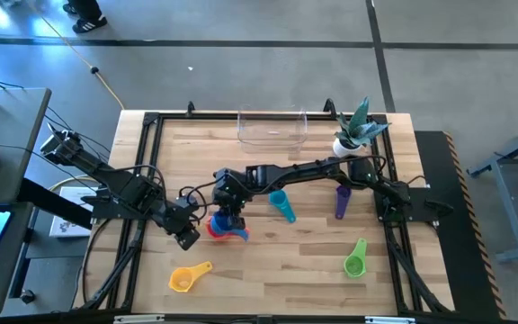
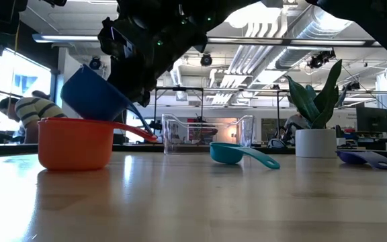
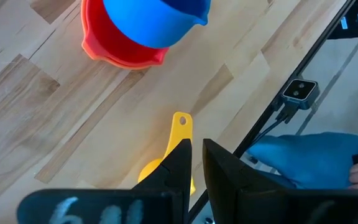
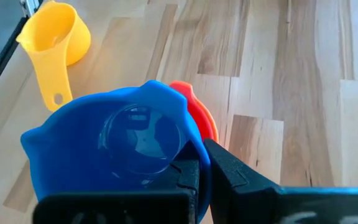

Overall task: Nest measuring cups in basket
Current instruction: Stack the blue measuring cup on top of the red measuring cup, then stack the yellow measuring cup on top of the blue measuring cup

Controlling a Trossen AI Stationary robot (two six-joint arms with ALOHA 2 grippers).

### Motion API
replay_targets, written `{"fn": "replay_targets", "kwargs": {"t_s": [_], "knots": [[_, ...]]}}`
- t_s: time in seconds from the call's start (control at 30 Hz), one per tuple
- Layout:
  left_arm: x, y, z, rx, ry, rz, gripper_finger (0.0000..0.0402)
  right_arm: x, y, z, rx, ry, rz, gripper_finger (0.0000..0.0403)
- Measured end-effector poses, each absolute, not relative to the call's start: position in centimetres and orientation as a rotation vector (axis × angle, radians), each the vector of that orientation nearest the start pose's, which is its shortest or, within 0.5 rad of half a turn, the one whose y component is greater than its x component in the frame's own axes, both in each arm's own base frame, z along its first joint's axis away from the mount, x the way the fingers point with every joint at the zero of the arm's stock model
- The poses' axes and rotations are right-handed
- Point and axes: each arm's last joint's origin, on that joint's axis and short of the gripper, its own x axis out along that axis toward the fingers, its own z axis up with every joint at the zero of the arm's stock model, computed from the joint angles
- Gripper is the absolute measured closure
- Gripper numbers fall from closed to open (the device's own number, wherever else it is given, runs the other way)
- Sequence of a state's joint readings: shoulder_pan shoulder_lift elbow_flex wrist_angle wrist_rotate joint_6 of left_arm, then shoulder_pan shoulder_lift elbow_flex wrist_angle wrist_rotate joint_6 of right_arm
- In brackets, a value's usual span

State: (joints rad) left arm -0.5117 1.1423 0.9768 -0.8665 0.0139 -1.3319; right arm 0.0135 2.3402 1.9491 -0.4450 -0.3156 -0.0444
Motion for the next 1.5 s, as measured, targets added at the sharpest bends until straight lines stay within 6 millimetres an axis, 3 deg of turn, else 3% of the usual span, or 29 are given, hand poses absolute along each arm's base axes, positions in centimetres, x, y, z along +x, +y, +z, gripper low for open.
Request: {"fn": "replay_targets", "kwargs": {"t_s": [0.87, 1.1, 1.5], "knots": [[18.4, -10.4, 27.9, -0.93, 1.134, 0.26, 0.0371, 51.4, 1.5, 18.6, 0.091, 0.845, 0.297, 0.0346], [18.5, -10.3, 27.9, -0.888, 1.118, 0.248, 0.0371, 49.8, 1.8, 20.5, 0.193, 0.95, 0.257, 0.0345], [18.2, -10.7, 27.9, -0.727, 1.108, 0.163, 0.0371, 47.5, 4.8, 24.3, 0.434, 1.013, 0.04, 0.0345]]}}
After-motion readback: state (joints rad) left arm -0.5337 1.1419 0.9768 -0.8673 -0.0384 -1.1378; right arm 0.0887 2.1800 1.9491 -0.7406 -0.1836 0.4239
